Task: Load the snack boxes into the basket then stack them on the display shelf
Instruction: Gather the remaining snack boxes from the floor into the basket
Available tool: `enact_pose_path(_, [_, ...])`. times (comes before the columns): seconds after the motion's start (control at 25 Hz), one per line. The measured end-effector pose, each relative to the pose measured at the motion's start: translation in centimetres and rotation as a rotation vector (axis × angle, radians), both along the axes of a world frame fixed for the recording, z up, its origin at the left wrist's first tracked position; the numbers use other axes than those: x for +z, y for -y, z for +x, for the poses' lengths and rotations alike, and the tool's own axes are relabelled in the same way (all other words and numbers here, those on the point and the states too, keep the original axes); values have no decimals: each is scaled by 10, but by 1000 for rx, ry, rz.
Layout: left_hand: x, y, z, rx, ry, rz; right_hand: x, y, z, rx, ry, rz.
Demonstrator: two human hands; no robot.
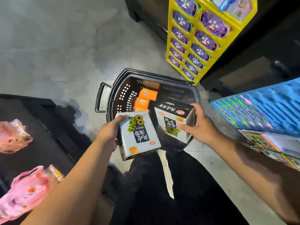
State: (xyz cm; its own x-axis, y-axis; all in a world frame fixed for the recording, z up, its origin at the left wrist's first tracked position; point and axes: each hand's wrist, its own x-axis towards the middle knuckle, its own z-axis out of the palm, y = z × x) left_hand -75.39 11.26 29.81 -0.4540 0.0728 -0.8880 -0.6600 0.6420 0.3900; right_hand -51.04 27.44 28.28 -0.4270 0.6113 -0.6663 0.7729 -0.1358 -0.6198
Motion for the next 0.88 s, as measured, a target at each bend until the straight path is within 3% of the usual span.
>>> enact_pose_path(0.12, [-59,-5,-20,-16,36,-45,-61,-3,-24,198,86,159])
enact_pose_path(0.28, [-143,-12,-55,-88,106,-70,-158,-3,-49,161,166,296])
enact_pose_path(0.6, [-248,-21,-94,-160,208,-65,-320,18,-102,-41,65,144])
enact_pose_path(0.88, [-291,-12,-102,-196,286,-99,-369,22,-113,-112,92,161])
